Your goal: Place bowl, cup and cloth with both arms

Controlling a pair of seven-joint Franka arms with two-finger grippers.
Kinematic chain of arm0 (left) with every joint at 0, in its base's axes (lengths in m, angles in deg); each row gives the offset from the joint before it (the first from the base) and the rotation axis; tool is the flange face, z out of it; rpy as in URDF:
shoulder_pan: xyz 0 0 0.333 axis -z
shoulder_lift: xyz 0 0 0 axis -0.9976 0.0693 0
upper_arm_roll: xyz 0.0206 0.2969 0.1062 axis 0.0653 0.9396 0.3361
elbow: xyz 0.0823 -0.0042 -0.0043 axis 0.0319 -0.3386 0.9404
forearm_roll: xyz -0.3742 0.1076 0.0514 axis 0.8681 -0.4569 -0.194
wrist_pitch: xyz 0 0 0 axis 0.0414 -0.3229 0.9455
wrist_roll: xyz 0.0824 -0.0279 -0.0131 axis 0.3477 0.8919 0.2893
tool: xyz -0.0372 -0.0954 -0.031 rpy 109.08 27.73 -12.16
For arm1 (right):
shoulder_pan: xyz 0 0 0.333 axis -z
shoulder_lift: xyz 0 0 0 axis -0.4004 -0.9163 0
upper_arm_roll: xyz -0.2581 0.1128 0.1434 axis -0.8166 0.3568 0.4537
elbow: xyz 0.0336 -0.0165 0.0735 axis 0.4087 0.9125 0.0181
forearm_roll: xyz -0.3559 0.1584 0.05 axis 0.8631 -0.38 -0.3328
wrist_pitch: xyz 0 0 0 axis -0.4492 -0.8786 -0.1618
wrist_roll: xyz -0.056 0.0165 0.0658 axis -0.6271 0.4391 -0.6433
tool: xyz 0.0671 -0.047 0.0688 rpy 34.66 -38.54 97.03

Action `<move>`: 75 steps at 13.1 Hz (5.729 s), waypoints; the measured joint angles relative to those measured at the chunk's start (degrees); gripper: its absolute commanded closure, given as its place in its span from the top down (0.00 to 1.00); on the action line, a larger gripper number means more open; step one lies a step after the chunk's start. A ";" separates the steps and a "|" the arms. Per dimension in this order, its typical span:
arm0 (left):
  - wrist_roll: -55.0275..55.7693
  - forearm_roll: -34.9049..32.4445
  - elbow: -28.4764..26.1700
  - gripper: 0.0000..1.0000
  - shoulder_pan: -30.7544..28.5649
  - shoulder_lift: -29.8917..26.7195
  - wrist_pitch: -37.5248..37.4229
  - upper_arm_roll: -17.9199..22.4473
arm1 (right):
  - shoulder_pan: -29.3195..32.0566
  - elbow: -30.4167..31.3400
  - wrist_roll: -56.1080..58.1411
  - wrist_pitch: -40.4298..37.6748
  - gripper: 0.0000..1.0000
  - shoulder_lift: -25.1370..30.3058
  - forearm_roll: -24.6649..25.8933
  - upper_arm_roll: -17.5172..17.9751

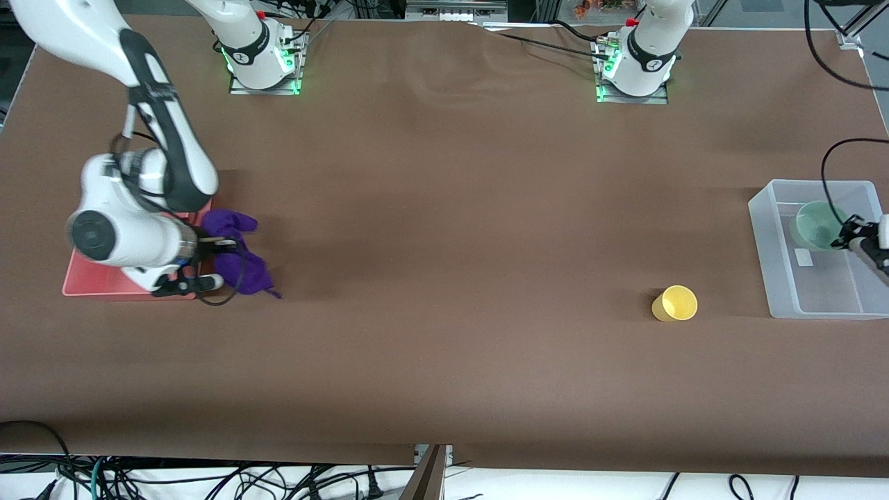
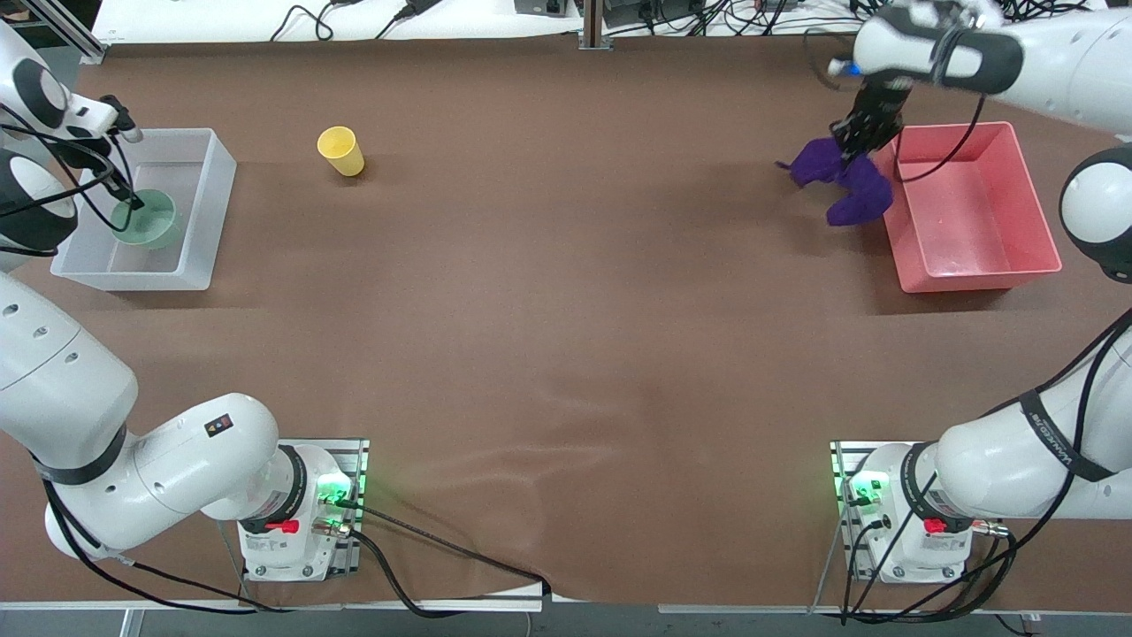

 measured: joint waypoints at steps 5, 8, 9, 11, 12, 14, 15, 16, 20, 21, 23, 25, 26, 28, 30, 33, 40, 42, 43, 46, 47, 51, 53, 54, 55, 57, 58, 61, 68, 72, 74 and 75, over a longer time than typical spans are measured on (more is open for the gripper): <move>0.00 0.70 1.92 1.00 0.24 2.48 2.03 -0.25 | 1.64 -15.86 14.41 -25.54 0.00 1.74 0.63 -6.90; 0.47 0.96 6.11 1.00 1.38 -1.37 -5.22 -0.95 | 2.66 -16.33 21.60 -27.07 0.00 1.46 5.81 -11.12; 2.02 1.20 8.23 1.00 2.66 -3.59 -9.73 -1.07 | 3.06 -15.61 22.16 -26.94 0.00 1.11 6.57 -11.81; 10.29 2.18 12.02 0.99 6.52 -7.49 -17.81 -1.37 | 3.64 -11.81 22.55 -24.32 0.00 0.27 6.89 -13.39; 15.92 3.65 12.90 0.99 8.73 -8.54 -19.97 -1.70 | 3.72 -9.09 22.59 -21.81 0.00 -0.21 6.94 -14.31; 28.37 6.33 12.88 0.99 13.11 -8.47 -20.94 -2.51 | 3.85 -3.46 22.58 -15.59 0.00 -1.11 6.99 -15.79; 34.88 7.23 12.64 0.99 15.45 -7.75 -20.94 -2.84 | 3.94 -1.05 22.54 -12.36 0.00 -1.55 6.99 -16.19; 41.22 8.21 12.48 0.97 17.92 -6.76 -20.94 -3.01 | 4.00 0.95 22.53 -9.53 0.19 -1.99 6.99 -16.54; 57.53 8.65 8.61 0.96 25.51 -2.04 -13.51 -3.13 | 4.09 3.62 21.89 -5.54 1.00 -2.42 6.79 -16.85; 58.53 8.65 7.42 0.93 26.12 -1.23 -10.03 -3.08 | 4.11 3.21 21.80 -5.46 1.00 -1.85 5.71 -16.91; 58.82 8.65 5.84 0.90 26.02 0.18 -4.40 -2.83 | 4.19 0.77 21.80 -7.42 1.00 0.59 1.94 -16.85; 58.82 8.65 3.66 0.65 25.84 0.99 0.78 -2.61 | 4.34 -3.95 21.41 -14.97 1.00 3.82 0.54 -14.23; 58.82 8.65 2.15 0.20 25.83 1.11 2.89 -2.58 | 4.31 -6.19 18.55 -18.48 1.00 5.49 0.40 -11.47; 58.81 8.65 -0.50 0.00 25.84 1.20 4.94 -2.56 | 4.05 -8.42 8.06 -21.38 1.00 8.75 0.35 -5.34; 58.81 8.65 -1.14 0.00 25.82 1.19 5.27 -2.55 | 3.70 -9.39 2.56 -22.01 1.00 11.70 0.35 -0.61; 58.81 8.65 -1.03 0.00 25.59 0.65 5.06 -2.53 | 3.53 -14.76 1.59 -25.02 1.00 14.32 1.20 2.22; 57.74 8.66 5.89 0.00 24.81 -4.89 -15.02 -2.40 | 4.15 -18.98 2.89 -26.42 1.00 16.53 1.67 0.60; 52.10 8.56 9.91 0.00 22.51 -6.91 -23.22 -1.57 | 4.20 -18.98 2.33 -26.72 1.00 16.52 0.39 -0.81; 46.73 7.96 10.74 0.00 20.24 -7.50 -25.17 -1.13 | 4.25 -18.98 1.84 -27.13 1.00 16.52 -0.54 -1.51; 31.72 2.01 10.71 0.00 11.95 -7.29 -26.22 -0.50 | 4.27 -18.98 1.42 -27.67 1.00 16.35 -0.79 -2.06; 28.57 1.27 10.61 0.00 9.12 -6.76 -26.11 -0.45 | 4.25 -18.98 1.32 -27.67 1.00 16.29 -0.79 -2.05; 21.90 -0.61 10.04 0.00 2.51 -3.02 -20.65 -0.50 | 4.21 -18.98 1.19 -27.67 1.00 16.20 -0.80 -2.05; 20.72 -0.69 8.95 0.00 1.66 -1.45 -16.61 -0.51 | 4.21 -18.98 1.17 -27.67 1.00 16.18 -0.80 -2.05; 20.32 -0.70 8.31 0.00 1.55 -0.90 -15.37 -0.51 | 4.20 -18.98 1.17 -27.67 1.00 16.15 -0.82 -2.02; 20.24 -0.70 7.77 0.46 1.56 -0.57 -14.72 -0.57 | 4.18 -18.98 1.17 -27.67 1.00 16.13 -0.82 -1.92; 20.19 -0.71 7.42 0.97 1.61 -0.51 -14.02 -0.75 | 4.11 -18.98 1.16 -27.67 1.00 16.11 -0.83 -1.77; 20.16 -0.72 7.44 1.00 1.64 -0.61 -13.87 -0.80 | 4.10 -18.98 1.16 -27.68 1.00 16.10 -0.84 -1.75; 19.85 -0.73 7.77 1.00 1.71 -1.71 -14.00 -1.38 | 4.10 -18.98 1.14 -27.68 1.00 16.08 -0.86 -1.74; 27.66 -0.73 8.70 1.00 3.66 -13.47 -23.74 -11.71 | 4.11 -18.98 1.10 -27.68 1.00 16.03 -0.91 -1.73; 49.95 -0.78 8.55 1.00 4.77 -18.90 -31.63 -25.12 | 4.14 -18.98 1.06 -27.68 1.00 16.03 -0.92 -1.79; 58.42 -0.80 8.51 1.00 4.95 -19.95 -34.31 -30.26 | 4.14 -18.98 1.05 -27.68 1.00 16.03 -0.92 -1.83; 61.27 -0.80 8.46 1.00 4.98 -20.45 -35.01 -32.41 | 4.14 -18.98 1.05 -27.68 1.00 16.03 -0.92 -1.84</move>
